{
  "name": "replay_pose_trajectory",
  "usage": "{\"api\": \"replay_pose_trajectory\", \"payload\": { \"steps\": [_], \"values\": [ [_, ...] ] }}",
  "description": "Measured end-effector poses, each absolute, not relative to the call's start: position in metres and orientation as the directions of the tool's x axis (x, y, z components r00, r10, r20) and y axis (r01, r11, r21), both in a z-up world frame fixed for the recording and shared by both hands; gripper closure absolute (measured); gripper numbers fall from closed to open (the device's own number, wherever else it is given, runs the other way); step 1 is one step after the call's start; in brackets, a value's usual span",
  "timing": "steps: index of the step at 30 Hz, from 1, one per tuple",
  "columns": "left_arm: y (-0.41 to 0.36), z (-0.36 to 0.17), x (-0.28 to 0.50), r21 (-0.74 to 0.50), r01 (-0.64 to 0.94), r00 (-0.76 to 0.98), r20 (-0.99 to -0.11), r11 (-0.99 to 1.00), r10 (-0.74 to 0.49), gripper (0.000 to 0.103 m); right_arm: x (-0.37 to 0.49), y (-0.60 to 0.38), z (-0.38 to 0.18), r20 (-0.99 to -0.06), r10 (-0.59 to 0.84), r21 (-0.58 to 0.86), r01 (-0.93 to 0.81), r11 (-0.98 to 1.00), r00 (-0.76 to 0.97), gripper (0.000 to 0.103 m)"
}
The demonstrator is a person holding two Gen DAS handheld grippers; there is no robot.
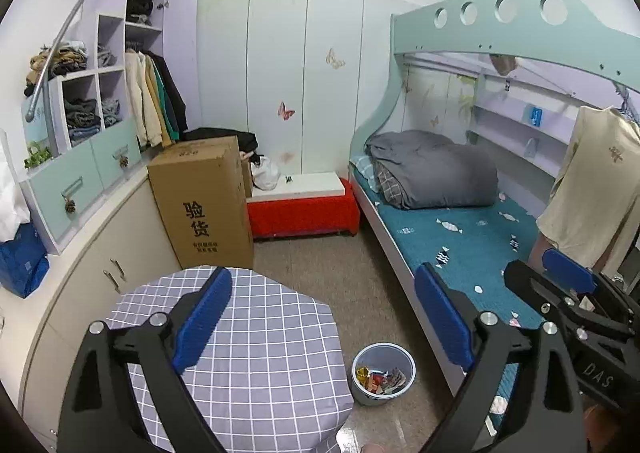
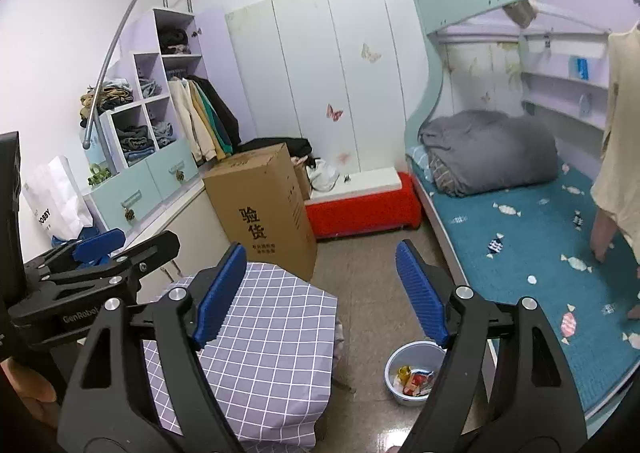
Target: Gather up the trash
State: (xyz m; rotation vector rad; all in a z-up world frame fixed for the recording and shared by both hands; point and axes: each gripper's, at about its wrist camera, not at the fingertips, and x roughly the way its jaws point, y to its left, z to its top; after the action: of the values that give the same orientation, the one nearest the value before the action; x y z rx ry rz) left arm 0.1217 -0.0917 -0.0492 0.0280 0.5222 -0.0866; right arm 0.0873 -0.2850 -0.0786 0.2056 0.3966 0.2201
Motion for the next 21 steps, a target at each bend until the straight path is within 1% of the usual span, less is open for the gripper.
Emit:
{"api": "replay_pose_trajectory", "payload": {
  "steps": [4,12,21],
  "values": [
    [-0.087,-0.04,0.098,0.003,0.113,0.878,-0.469,0.994,-0.099,0.01,0.063,-0.279,-0.073,-0.331,0.22,0.221,-0.151,0.964,0.918,0.024],
    [-0.091,-0.033,0.07,0.01,0.153,0.885,-0.445,0.988,-0.133,0.009,0.022,-0.281,-0.068,-0.303,0.167,0.203,-0.108,0.973,0.938,0.023],
    [-0.09,-0.031,0.059,0.002,0.168,0.893,-0.424,0.986,-0.151,0.009,0.008,-0.282,-0.065,-0.29,0.137,0.182,-0.086,0.979,0.947,0.021]
  ]
}}
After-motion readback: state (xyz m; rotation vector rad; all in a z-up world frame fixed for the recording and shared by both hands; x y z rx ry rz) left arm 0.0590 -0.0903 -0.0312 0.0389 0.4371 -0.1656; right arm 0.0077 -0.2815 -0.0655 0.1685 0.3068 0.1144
